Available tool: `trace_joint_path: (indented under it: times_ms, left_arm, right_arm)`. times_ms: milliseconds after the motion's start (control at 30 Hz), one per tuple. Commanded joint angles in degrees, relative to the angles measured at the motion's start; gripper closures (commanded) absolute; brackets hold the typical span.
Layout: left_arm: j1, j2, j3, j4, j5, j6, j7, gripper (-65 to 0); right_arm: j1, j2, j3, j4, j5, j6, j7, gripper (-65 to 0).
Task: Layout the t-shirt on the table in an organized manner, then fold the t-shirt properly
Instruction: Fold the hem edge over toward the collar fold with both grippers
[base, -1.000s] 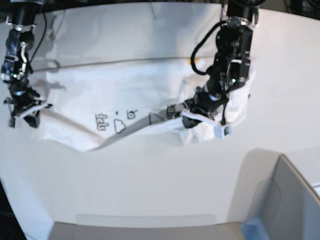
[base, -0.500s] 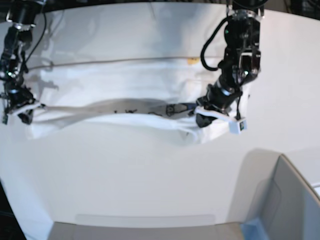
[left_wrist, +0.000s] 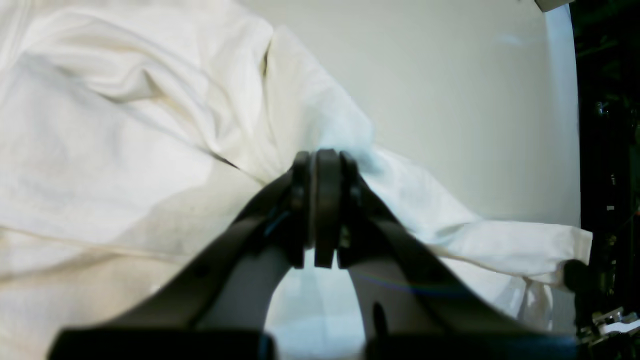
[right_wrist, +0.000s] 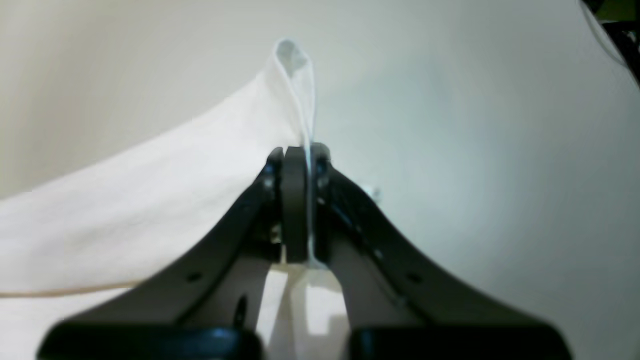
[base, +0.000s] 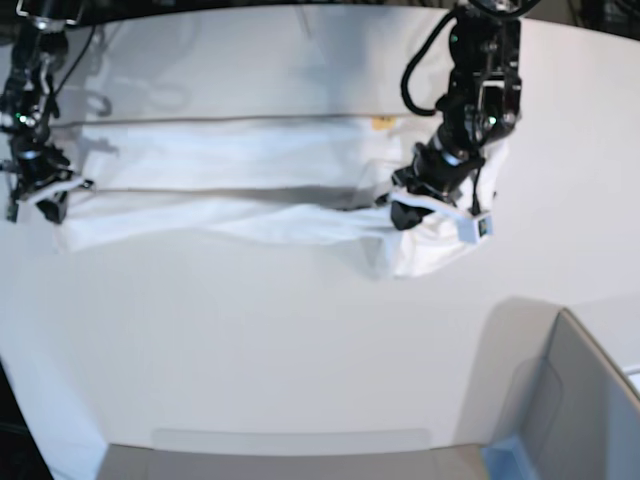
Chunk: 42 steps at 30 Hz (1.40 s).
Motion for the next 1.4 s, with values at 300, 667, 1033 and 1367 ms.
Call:
trace_joint_path:
  times_ms: [300,667,1033,1367]
  left_arm:
    - [3.1,-0.1,-0.2,1.7,-0.1,-0.2,-0.9,0.0]
    - [4.2,0.2,0.2,2.0,-0.2,-0.2,-0.9,0.0]
    - [6.2,0.0,-0.1,2.1,-0.2,-0.2,-0.9,0.0]
    - [7.0,-0.1,0.4,2.1,-0.1,-0.2,-0.9,-8.2]
  right_arm:
    - [-4.2,-0.2,3.2,1.3,0.6,0.0,1.6,0.0]
    - [-4.2,-1.7,7.4,1.2,0.5,0.0,1.2,0.0]
    - [-7.9,-2.0,7.4,1.1,0.5,0.0,-2.8,0.0]
    - [-9.9,-2.4,7.0,1.3,0.5,0.0,-2.8,-0.3]
